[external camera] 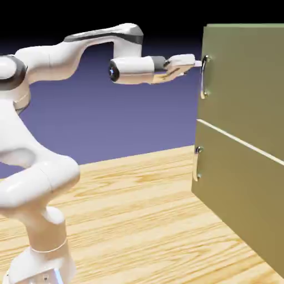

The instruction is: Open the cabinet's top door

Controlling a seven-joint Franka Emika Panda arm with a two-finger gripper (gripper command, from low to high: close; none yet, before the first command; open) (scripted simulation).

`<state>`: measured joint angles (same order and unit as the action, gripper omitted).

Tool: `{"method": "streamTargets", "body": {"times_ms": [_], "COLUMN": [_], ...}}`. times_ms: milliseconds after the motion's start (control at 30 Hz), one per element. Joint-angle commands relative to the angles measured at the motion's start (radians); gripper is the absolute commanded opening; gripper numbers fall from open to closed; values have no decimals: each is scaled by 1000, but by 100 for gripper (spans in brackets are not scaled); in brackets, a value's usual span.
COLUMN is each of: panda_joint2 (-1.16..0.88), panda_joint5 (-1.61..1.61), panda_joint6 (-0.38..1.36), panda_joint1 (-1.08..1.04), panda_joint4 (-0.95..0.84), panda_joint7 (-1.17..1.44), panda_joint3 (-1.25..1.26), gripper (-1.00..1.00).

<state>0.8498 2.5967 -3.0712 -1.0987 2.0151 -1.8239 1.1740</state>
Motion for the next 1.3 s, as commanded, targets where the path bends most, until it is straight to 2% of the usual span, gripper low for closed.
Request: {"method": "streamTargets", "body": {"times_ms": [0, 167, 400, 433, 900, 1267], "panda_joint2": [5, 25, -4, -4, -46, 55], "panda_joint5": [44, 234, 228, 228, 85, -178], "panda_joint6": [-1, -3, -5, -5, 212, 398], "panda_joint1": [-19, -100, -299, -299, 172, 569], "panda_joint4": [-13, -72, -228, -228, 166, 493], "panda_joint7": [-18, -98, -109, -109, -98, -201], "panda_joint3": [20, 106, 237, 237, -98, -456], "gripper": [0, 0, 0, -100, -100, -100]}}
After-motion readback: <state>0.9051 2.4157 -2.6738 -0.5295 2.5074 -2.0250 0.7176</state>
